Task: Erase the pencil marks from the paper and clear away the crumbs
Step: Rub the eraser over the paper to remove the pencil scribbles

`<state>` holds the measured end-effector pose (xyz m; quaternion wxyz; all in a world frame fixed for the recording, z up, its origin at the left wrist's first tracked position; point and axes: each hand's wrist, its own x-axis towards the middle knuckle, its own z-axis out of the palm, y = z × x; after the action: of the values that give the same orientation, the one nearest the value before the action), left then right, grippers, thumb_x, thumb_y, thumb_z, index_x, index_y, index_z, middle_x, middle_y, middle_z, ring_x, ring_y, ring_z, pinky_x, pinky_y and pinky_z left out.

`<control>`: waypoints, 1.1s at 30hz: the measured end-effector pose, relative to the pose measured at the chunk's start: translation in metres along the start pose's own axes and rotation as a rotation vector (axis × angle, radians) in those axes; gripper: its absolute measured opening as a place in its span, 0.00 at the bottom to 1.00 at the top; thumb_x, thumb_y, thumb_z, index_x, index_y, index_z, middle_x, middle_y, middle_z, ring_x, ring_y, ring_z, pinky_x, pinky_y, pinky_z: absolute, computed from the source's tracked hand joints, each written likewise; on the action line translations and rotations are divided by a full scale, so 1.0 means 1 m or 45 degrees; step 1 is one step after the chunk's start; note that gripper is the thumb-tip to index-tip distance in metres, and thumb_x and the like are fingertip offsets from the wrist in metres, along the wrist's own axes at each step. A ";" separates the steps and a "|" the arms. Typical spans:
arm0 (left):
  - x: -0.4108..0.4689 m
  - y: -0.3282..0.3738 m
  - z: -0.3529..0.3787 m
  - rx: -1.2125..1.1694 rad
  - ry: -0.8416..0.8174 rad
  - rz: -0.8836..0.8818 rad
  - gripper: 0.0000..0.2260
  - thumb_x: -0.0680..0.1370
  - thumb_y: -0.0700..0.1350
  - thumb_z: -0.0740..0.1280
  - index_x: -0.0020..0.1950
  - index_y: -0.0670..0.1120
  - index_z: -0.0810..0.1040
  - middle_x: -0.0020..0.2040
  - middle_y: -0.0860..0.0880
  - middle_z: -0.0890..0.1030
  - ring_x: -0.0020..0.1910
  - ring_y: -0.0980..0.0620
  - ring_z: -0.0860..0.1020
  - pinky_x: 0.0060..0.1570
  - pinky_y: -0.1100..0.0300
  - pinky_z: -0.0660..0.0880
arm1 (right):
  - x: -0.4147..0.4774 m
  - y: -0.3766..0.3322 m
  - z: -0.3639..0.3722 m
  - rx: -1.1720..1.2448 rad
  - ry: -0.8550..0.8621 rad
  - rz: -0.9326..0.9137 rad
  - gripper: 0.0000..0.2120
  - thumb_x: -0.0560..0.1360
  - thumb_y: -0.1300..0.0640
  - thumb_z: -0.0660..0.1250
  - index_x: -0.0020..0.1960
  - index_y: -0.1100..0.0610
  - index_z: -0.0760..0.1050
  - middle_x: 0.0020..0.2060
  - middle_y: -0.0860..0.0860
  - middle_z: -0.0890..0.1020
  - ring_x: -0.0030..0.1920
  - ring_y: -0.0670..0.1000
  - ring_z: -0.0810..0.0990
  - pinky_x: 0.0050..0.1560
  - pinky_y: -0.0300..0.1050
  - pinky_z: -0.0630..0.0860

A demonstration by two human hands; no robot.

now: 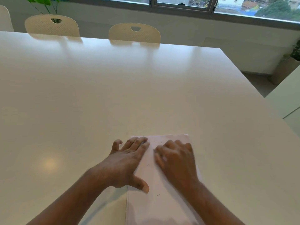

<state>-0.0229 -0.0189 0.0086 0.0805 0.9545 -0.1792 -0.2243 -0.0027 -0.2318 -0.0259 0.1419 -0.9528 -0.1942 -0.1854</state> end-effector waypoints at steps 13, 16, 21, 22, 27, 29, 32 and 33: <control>0.001 0.001 0.000 0.045 -0.027 0.016 0.62 0.69 0.80 0.65 0.84 0.53 0.30 0.84 0.55 0.30 0.81 0.55 0.28 0.79 0.43 0.36 | 0.006 0.018 -0.004 -0.066 0.032 0.075 0.06 0.75 0.48 0.70 0.42 0.47 0.84 0.38 0.44 0.82 0.43 0.52 0.80 0.45 0.51 0.68; 0.000 0.002 0.000 0.032 -0.024 0.012 0.61 0.69 0.80 0.65 0.84 0.53 0.30 0.84 0.55 0.29 0.81 0.55 0.28 0.78 0.43 0.36 | 0.007 0.016 -0.007 -0.035 0.009 0.114 0.07 0.75 0.49 0.69 0.41 0.48 0.83 0.38 0.44 0.82 0.44 0.52 0.80 0.45 0.51 0.69; 0.000 0.001 0.001 0.038 -0.049 0.009 0.61 0.70 0.80 0.64 0.84 0.54 0.29 0.83 0.55 0.28 0.80 0.56 0.26 0.79 0.42 0.37 | -0.014 -0.016 -0.006 0.034 -0.035 -0.130 0.09 0.78 0.48 0.70 0.40 0.48 0.82 0.36 0.44 0.79 0.40 0.50 0.76 0.44 0.51 0.69; 0.000 0.001 0.000 0.039 -0.051 0.010 0.61 0.70 0.80 0.64 0.84 0.54 0.29 0.83 0.55 0.28 0.81 0.55 0.27 0.79 0.41 0.37 | -0.010 -0.009 -0.005 0.002 -0.007 -0.085 0.09 0.77 0.48 0.70 0.40 0.48 0.82 0.36 0.44 0.80 0.40 0.51 0.77 0.44 0.51 0.68; 0.000 0.002 -0.001 0.033 -0.053 0.000 0.61 0.70 0.79 0.65 0.84 0.54 0.29 0.83 0.55 0.28 0.80 0.55 0.26 0.79 0.41 0.34 | 0.007 0.022 -0.007 -0.042 0.026 0.146 0.06 0.75 0.49 0.69 0.42 0.47 0.84 0.39 0.44 0.82 0.44 0.52 0.80 0.45 0.51 0.69; 0.000 0.003 -0.001 0.045 -0.066 -0.003 0.61 0.70 0.79 0.65 0.83 0.53 0.29 0.83 0.54 0.28 0.80 0.55 0.26 0.79 0.40 0.34 | 0.001 0.006 -0.007 0.014 -0.006 0.082 0.08 0.77 0.48 0.68 0.41 0.48 0.82 0.37 0.44 0.80 0.42 0.51 0.78 0.45 0.51 0.68; 0.000 0.004 -0.002 0.056 -0.088 0.002 0.60 0.71 0.79 0.65 0.83 0.53 0.28 0.83 0.54 0.27 0.80 0.54 0.25 0.79 0.39 0.35 | -0.012 -0.012 -0.005 0.033 -0.054 -0.087 0.10 0.78 0.48 0.68 0.41 0.48 0.82 0.37 0.44 0.79 0.40 0.50 0.76 0.45 0.51 0.69; 0.001 0.003 -0.003 0.059 -0.090 0.003 0.60 0.70 0.79 0.65 0.83 0.54 0.28 0.83 0.53 0.27 0.80 0.53 0.26 0.79 0.38 0.35 | -0.009 -0.006 -0.004 0.004 -0.030 -0.073 0.09 0.78 0.48 0.68 0.41 0.48 0.82 0.37 0.45 0.80 0.41 0.51 0.77 0.45 0.51 0.69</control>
<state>-0.0224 -0.0220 0.0114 0.0523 0.9474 -0.1883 -0.2535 -0.0138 -0.2308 -0.0242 0.1355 -0.9487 -0.2235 -0.1777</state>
